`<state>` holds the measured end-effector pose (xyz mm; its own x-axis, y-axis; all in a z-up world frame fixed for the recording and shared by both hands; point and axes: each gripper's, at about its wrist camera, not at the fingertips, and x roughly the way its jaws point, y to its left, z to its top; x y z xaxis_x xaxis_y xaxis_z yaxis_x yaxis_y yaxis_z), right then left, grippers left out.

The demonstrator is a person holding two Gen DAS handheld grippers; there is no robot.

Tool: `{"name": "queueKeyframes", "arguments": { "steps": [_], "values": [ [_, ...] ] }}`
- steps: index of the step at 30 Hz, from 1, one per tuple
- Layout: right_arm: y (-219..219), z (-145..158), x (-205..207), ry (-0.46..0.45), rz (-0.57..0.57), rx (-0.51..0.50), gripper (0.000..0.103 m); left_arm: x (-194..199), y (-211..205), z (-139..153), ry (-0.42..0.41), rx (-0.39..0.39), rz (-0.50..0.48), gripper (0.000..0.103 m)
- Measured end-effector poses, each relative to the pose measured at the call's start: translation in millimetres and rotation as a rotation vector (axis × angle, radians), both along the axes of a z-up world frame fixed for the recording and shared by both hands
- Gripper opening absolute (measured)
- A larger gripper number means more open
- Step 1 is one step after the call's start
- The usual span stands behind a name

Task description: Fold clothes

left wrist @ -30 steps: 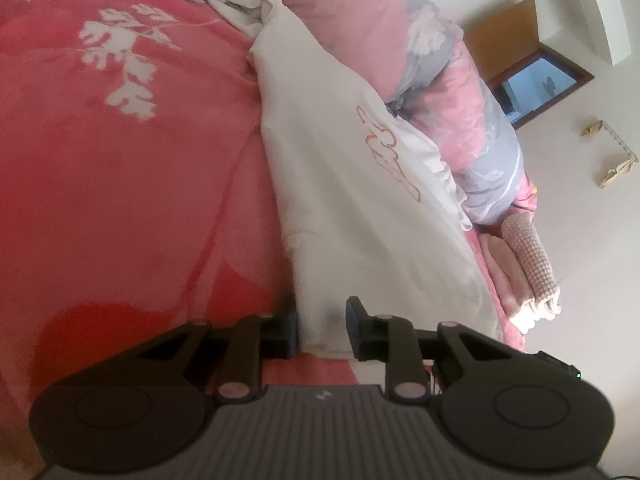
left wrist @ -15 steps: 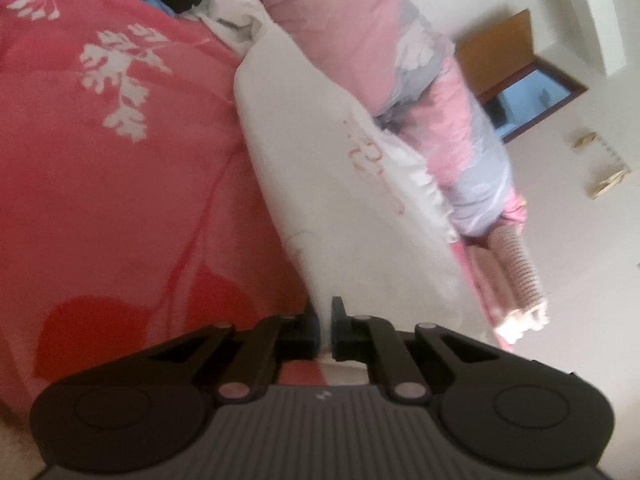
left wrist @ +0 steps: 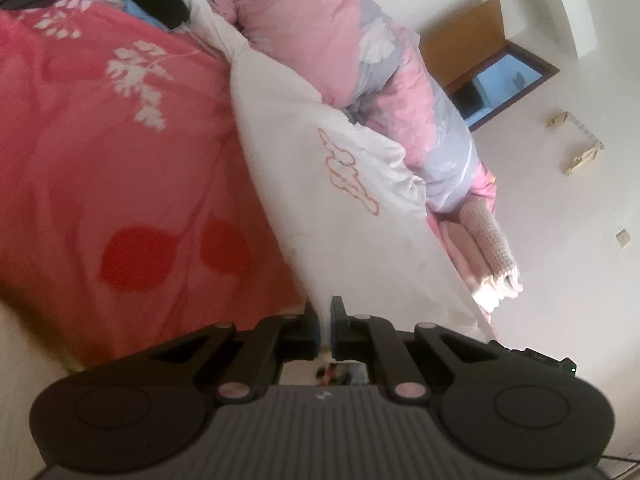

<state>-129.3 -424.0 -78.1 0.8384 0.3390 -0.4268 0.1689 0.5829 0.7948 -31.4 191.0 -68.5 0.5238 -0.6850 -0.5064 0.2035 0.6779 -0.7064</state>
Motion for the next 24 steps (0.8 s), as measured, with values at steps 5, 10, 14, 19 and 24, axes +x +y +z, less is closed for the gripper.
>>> {"name": "queueKeyframes", "arguments": {
  "steps": [5, 10, 14, 19, 24],
  "values": [
    [4.2, -7.7, -22.0, 0.036, 0.004, -0.01, 0.003, -3.7, -2.9, -11.8, 0.035, 0.043, -0.011, 0.005],
    [0.3, -23.8, -19.5, 0.104, -0.002, -0.02, 0.003, 0.5, -8.1, -23.1, 0.054, 0.121, -0.033, 0.005],
    [4.5, -28.2, -14.0, 0.139, 0.013, -0.06, 0.003, 5.1, -10.9, -31.4, 0.072, 0.163, -0.043, 0.006],
    [8.7, -26.5, -8.9, 0.18, 0.032, -0.137, 0.005, 7.9, -15.7, -38.0, 0.096, 0.25, -0.075, 0.018],
    [-4.0, -23.0, -16.7, 0.242, -0.05, -0.207, 0.008, 5.8, -4.5, -27.0, 0.075, 0.28, -0.047, 0.025]
  ]
}}
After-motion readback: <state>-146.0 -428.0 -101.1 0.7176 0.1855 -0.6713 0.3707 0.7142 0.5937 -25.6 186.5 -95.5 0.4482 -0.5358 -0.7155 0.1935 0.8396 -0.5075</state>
